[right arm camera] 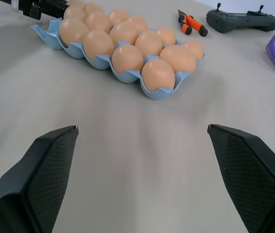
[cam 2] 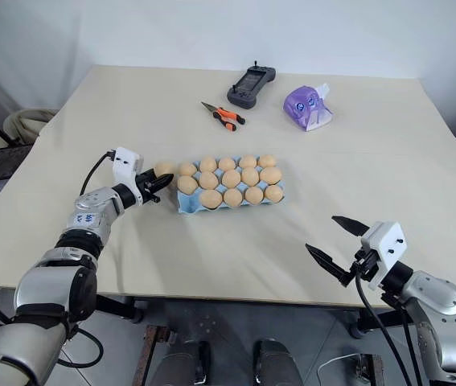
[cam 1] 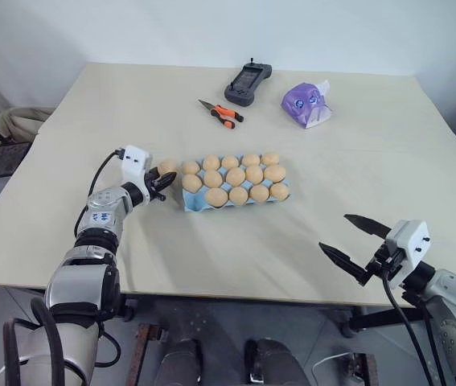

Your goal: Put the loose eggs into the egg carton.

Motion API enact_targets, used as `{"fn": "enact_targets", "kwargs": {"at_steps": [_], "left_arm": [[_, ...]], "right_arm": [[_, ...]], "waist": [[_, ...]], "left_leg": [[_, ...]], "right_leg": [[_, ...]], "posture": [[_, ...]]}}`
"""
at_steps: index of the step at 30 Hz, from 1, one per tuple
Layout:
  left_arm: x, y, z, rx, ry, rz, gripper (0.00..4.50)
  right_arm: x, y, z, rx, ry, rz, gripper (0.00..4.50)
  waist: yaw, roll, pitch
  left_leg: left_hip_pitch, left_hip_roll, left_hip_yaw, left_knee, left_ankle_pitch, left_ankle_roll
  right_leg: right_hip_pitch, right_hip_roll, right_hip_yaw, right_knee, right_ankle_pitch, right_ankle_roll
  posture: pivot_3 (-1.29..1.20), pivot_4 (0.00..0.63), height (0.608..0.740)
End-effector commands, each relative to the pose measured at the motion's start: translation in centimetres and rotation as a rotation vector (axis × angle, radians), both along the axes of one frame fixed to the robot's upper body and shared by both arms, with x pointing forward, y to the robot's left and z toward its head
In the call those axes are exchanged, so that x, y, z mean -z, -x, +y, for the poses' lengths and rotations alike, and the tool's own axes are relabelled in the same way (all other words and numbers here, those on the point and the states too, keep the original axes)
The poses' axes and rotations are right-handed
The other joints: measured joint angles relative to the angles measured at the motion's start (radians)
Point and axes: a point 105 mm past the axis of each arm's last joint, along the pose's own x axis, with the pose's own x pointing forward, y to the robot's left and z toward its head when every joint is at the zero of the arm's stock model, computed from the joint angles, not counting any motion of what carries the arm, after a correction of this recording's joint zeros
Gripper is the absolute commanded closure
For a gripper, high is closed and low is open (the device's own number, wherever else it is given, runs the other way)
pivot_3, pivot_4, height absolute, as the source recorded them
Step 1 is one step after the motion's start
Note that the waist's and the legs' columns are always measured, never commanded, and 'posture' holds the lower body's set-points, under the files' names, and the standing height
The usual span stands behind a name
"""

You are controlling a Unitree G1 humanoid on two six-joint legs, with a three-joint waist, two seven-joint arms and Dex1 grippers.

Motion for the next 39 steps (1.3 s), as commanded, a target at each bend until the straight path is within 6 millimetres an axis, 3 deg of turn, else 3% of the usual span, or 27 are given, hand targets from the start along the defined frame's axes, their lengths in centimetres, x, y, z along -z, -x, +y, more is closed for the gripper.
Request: {"fn": "enact_targets", "kwargs": {"at_steps": [1, 5, 10, 15, 21, 24, 29, 32, 39], "left_arm": [[-2.3, 1.2, 1.4, 0.050, 0.009, -0.160, 3.07], [-3.0, 3.8, 0.9, 0.243, -0.032, -0.242, 3.07], [-2.2, 6.3, -2.2, 0.483, -0.082, -0.210, 3.07], [-1.5, 7.4, -4.7, 0.584, -0.082, -0.185, 3.07], [-0.7, 7.5, -5.7, 0.593, -0.073, -0.157, 3.07], [-1.0, 6.7, -5.0, 0.515, -0.079, -0.172, 2.19], [-2.2, 7.1, -2.5, 0.441, -0.092, -0.229, 0.54], [-2.6, 7.7, -1.1, 0.409, -0.096, -0.240, 0.54], [-1.1, 13.5, 3.5, 0.440, -0.231, -0.154, 0.54]], "right_arm": [[-1.0, 0.2, 0.3, -0.010, -0.009, -0.037, 0.00], [-0.9, 0.2, 0.2, -0.013, -0.008, -0.031, 0.00], [-0.8, 0.0, 0.3, -0.017, -0.007, -0.027, 0.00], [-0.8, -0.1, 0.6, -0.020, -0.012, -0.030, 0.00], [-0.7, 0.1, 0.9, -0.017, -0.018, -0.030, 0.00], [-0.7, 0.1, 1.0, -0.020, -0.021, -0.032, 0.00], [-0.8, 0.1, 0.8, -0.017, -0.020, -0.032, 0.00], [-0.7, 0.1, 0.7, -0.016, -0.018, -0.031, 0.00], [-0.9, 0.5, -1.3, 0.002, 0.031, -0.015, 0.00]], "waist": [[-0.003, 0.000, 0.000], [-0.001, 0.000, 0.000], [0.005, 0.000, 0.000], [0.002, 0.000, 0.000], [-0.001, 0.000, 0.000], [0.000, 0.000, 0.000], [-0.003, 0.000, 0.000], [-0.002, 0.000, 0.000], [-0.012, 0.001, 0.000]], "left_leg": [[0.000, 0.000, 0.000, 0.000, 0.000, 0.000], [0.000, 0.000, 0.000, 0.000, 0.000, 0.000], [0.000, 0.000, -0.001, 0.001, 0.000, 0.000], [0.000, 0.000, -0.001, 0.001, 0.000, 0.001], [0.001, 0.000, -0.001, 0.001, 0.001, 0.001], [0.000, 0.000, -0.001, 0.001, 0.001, 0.001], [0.001, 0.000, -0.001, 0.001, 0.001, 0.001], [0.001, 0.000, -0.001, 0.000, 0.001, 0.001], [0.001, 0.001, -0.001, -0.002, 0.000, 0.000]], "right_leg": [[0.000, 0.000, 0.000, 0.000, 0.000, 0.000], [0.000, 0.000, 0.000, 0.000, 0.000, 0.000], [0.001, -0.001, 0.000, 0.000, 0.000, 0.000], [0.001, -0.001, 0.001, 0.000, 0.000, 0.000], [0.001, -0.001, 0.001, 0.001, 0.000, 0.000], [0.001, -0.001, 0.001, 0.002, 0.000, 0.000], [0.001, -0.001, 0.001, 0.002, 0.000, 0.000], [0.001, -0.001, 0.001, 0.001, 0.000, 0.000], [0.001, -0.001, 0.002, -0.001, 0.000, -0.001]], "posture": [[0.00, 0.150, 0.740], [0.00, 0.150, 0.740], [0.00, 0.150, 0.740], [0.00, 0.150, 0.740], [0.00, 0.150, 0.740], [0.00, 0.150, 0.740], [0.00, 0.150, 0.740], [0.00, 0.150, 0.740], [0.00, 0.150, 0.740]]}}
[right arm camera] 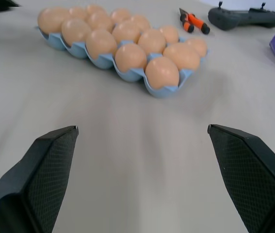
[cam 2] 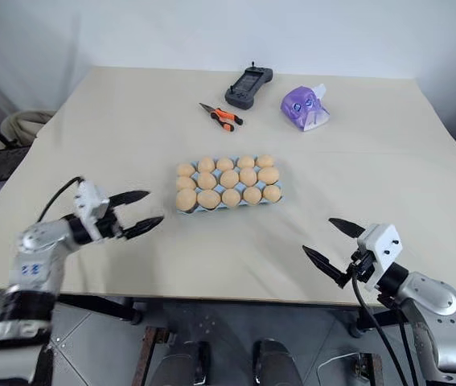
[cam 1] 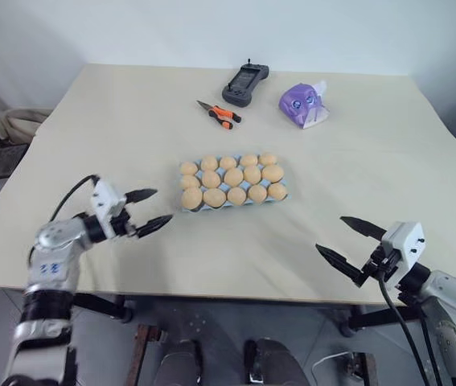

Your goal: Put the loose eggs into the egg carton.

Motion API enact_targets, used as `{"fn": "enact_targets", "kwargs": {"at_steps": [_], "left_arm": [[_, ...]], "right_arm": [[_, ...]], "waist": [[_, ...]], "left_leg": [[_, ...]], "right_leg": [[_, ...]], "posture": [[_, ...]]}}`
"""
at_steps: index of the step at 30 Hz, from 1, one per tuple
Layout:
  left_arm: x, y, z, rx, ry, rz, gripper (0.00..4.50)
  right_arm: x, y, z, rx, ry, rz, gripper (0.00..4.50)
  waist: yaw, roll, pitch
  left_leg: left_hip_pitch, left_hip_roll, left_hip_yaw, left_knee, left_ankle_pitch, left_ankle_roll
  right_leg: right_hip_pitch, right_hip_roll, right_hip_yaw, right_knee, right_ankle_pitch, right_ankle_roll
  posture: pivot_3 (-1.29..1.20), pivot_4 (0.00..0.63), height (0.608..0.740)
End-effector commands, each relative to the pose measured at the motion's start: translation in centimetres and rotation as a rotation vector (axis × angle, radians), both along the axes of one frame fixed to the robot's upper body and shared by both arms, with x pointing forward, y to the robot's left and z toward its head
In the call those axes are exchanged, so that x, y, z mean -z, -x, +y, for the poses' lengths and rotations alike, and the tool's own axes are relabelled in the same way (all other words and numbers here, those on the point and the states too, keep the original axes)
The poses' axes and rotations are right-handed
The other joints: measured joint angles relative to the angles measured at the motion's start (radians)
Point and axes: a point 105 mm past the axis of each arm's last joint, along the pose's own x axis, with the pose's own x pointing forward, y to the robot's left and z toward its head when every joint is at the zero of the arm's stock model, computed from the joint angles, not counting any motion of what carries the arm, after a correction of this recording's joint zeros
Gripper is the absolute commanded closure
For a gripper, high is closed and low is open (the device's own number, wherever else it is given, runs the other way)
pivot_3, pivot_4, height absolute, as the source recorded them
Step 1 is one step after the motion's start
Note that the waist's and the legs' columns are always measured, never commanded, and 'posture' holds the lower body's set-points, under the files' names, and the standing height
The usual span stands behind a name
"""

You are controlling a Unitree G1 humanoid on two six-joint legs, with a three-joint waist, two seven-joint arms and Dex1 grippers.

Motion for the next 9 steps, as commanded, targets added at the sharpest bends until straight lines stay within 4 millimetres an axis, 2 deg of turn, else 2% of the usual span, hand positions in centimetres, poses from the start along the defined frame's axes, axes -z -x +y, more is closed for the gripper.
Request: {"fn": "enact_targets", "kwargs": {"at_steps": [1, 4, 9], "left_arm": [[-1.5, 1.9, 1.9, -0.016, -0.047, -0.037, 0.54], [-1.3, 3.1, 2.6, -0.040, -0.068, -0.016, 0.54], [-0.9, 4.3, 2.7, -0.061, -0.060, -0.012, 0.54]], "right_arm": [[-1.5, 0.2, -1.5, 0.007, 0.032, -0.038, 0.00], [-1.7, 0.0, -2.2, 0.012, 0.048, -0.037, 0.00], [-1.9, -0.7, -2.8, 0.015, 0.057, -0.039, 0.00]], "waist": [[0.000, 0.000, 0.000], [0.006, 0.000, 0.000], [0.010, 0.001, 0.000]], "left_leg": [[0.000, 0.000, 0.000, 0.000, 0.000, 0.000], [0.000, 0.000, -0.002, 0.000, 0.000, 0.000], [0.000, 0.000, -0.002, -0.001, -0.003, -0.004]], "right_leg": [[0.000, 0.000, 0.000, 0.000, 0.000, 0.000], [0.000, -0.001, 0.000, 0.000, -0.001, -0.001], [0.000, -0.002, 0.000, -0.001, -0.001, -0.004]], "posture": [[0.00, 0.150, 0.740], [0.00, 0.150, 0.740], [0.00, 0.150, 0.740]]}}
